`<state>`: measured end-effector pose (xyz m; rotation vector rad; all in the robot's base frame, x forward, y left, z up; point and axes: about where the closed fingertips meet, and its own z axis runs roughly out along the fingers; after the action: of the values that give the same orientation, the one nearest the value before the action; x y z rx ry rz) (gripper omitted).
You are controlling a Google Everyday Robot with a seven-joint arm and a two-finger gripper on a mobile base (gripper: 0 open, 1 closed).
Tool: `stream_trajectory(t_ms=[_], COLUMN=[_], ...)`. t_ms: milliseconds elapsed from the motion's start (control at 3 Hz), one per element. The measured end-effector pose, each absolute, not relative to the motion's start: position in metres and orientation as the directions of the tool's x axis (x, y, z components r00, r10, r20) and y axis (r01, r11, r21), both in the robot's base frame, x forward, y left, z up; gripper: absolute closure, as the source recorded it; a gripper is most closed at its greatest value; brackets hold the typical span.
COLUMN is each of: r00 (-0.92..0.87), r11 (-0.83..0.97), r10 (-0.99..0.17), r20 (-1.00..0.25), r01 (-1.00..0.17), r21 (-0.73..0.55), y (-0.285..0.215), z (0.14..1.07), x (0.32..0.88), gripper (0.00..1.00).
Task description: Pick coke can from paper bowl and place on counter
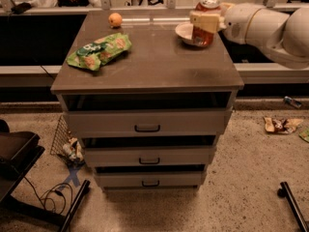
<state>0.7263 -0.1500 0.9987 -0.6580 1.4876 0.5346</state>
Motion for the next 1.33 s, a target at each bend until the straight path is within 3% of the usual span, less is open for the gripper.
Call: stream_trajectory(t_ms=[1000,1333], r00=[-0.050,-0.050], r11=[0.663,0.660], r10=[-0.146,-0.146], r20=[-0.988,-0.988], r01=[-0.746,-0.749], r21=[-0.060,-0.060], y=[-0.100,-0.097], z=[0.893,0.892], x=[0.735,0.735], gripper=[1.00,0.83])
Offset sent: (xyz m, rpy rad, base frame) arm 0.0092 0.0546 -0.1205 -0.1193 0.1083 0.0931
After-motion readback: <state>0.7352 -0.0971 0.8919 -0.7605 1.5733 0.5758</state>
